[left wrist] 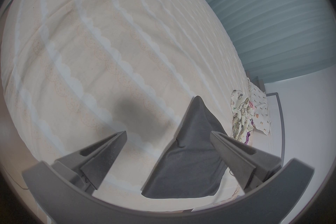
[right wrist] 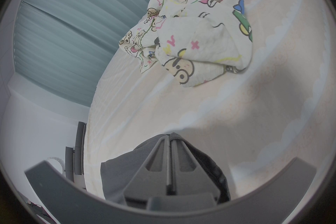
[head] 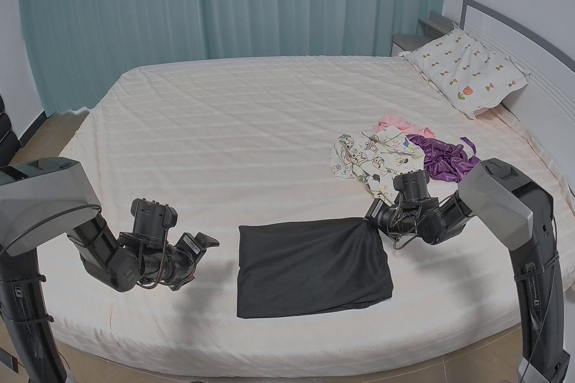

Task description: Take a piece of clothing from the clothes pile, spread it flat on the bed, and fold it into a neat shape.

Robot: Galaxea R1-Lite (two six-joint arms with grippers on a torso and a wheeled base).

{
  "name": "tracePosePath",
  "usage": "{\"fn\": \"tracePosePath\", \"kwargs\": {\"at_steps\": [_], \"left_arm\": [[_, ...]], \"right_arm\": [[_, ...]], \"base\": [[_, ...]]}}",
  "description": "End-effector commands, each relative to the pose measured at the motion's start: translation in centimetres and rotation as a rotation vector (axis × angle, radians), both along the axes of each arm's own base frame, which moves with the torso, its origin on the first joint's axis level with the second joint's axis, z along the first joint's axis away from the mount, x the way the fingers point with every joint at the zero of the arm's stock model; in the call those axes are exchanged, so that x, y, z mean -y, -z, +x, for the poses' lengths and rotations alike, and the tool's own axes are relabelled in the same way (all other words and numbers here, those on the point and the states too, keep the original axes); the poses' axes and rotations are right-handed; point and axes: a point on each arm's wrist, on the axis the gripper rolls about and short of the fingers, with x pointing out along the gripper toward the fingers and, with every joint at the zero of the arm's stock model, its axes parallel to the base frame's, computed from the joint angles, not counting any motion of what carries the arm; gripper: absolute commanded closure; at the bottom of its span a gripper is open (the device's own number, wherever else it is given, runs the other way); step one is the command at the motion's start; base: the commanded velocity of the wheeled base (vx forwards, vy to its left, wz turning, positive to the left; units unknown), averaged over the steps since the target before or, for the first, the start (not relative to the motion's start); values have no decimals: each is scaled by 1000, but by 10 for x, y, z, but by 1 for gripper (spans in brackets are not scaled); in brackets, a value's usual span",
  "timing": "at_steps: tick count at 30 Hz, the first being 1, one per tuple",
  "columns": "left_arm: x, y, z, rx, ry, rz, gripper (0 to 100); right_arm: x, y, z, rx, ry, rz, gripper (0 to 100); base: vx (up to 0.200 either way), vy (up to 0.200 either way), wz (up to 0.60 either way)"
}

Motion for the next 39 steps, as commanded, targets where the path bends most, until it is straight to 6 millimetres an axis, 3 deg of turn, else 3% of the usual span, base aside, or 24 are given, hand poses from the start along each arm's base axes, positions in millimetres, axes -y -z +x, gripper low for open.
{"fn": "tracePosePath", "kwargs": {"at_steps": [1,2,3,9,10,11,14,15,16,19,20,21,23,29,33,39], "left_arm": [[0,0,0,-1,-1,-1,0],[0,0,0,-1,-1,-1,0],[0,0,1,1,-3,-2,0],[0,0,1,4,-1,-2,0],[0,0,1,6,3,2,0],[0,0,1,6,3,2,0],[8,-4,0,22,26,13,0],[8,-4,0,22,26,13,0],[14,-10,1,57,57,33,0],[20,-7,10,88,128,90,0],[20,-7,10,88,128,90,0],[23,13,13,78,198,170,0],[24,23,16,104,276,252,0],[41,39,21,186,373,286,0],[65,54,32,228,438,301,0],[74,60,33,247,496,335,0]], "right_arm": [[0,6,-1,-15,-2,-6,100],[0,6,-1,-15,-2,-6,100],[1,8,-1,-15,3,-7,0],[15,-11,-9,-10,29,-8,0],[23,-26,-21,-12,32,-1,0],[23,-28,-22,-9,31,1,0],[28,-41,-57,-4,29,-4,0],[28,-41,-57,-4,29,-4,0],[31,-39,-86,-9,19,-2,0],[30,-26,-121,-31,-9,-4,0],[30,-26,-121,-31,-9,-4,0],[30,-18,-136,-25,-22,0,0],[31,-10,-144,-17,-19,32,0],[29,-3,-146,16,-19,75,0],[25,0,-149,12,-36,75,0],[24,1,-149,9,-37,74,0]], "base": [[0,0,0],[0,0,0],[0,0,0],[0,0,0],[0,0,0],[0,0,0],[0,0,0],[0,0,0],[0,0,0],[0,0,0],[0,0,0],[0,0,0],[0,0,0],[0,0,0],[0,0,0],[0,0,0]]}}
